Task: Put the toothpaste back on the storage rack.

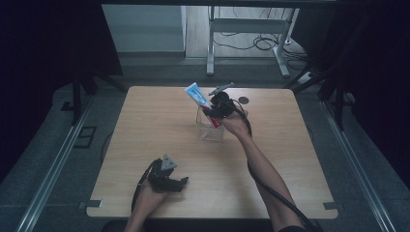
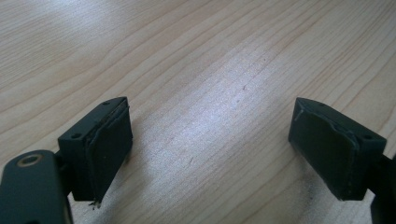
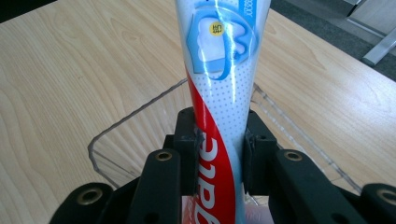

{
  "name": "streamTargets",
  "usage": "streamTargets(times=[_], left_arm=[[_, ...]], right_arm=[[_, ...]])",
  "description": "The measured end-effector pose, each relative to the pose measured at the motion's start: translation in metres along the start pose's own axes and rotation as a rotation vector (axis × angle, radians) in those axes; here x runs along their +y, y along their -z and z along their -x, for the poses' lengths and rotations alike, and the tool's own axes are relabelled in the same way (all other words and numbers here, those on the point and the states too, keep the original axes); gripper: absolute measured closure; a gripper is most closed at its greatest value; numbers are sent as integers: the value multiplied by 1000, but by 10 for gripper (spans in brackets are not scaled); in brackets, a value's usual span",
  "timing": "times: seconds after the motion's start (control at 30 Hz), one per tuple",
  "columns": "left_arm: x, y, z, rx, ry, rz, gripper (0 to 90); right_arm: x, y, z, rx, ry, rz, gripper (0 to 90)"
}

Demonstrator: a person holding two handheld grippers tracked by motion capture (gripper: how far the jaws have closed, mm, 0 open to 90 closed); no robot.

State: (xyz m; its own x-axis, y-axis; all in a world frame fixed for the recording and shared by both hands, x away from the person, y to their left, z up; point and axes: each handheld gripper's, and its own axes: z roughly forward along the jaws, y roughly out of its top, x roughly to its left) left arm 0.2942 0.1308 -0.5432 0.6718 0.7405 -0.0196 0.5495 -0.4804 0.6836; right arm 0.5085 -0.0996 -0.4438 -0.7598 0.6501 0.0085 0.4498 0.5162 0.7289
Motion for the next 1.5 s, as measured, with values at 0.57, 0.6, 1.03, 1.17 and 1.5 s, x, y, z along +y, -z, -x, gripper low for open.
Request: streamTargets(times=[0.57,0.6,1.03,1.17,1.5], left_arm=[[0,0,0,0,0,0,136],[0,0,0,0,1,0,136],[0,0,0,0,2,1,136],[0,0,0,0,2,1,136],[0,0,0,0,1,-1,136]], right_arm=[[-5,1,1,31,-15,-36,690],[-5,1,1,31,-16,-37,688],[-10,-2,0,59,-1,-73,645],[-11,0,0,53,-11,-76,601],[-7,10,-1,64,-5,-77,435]])
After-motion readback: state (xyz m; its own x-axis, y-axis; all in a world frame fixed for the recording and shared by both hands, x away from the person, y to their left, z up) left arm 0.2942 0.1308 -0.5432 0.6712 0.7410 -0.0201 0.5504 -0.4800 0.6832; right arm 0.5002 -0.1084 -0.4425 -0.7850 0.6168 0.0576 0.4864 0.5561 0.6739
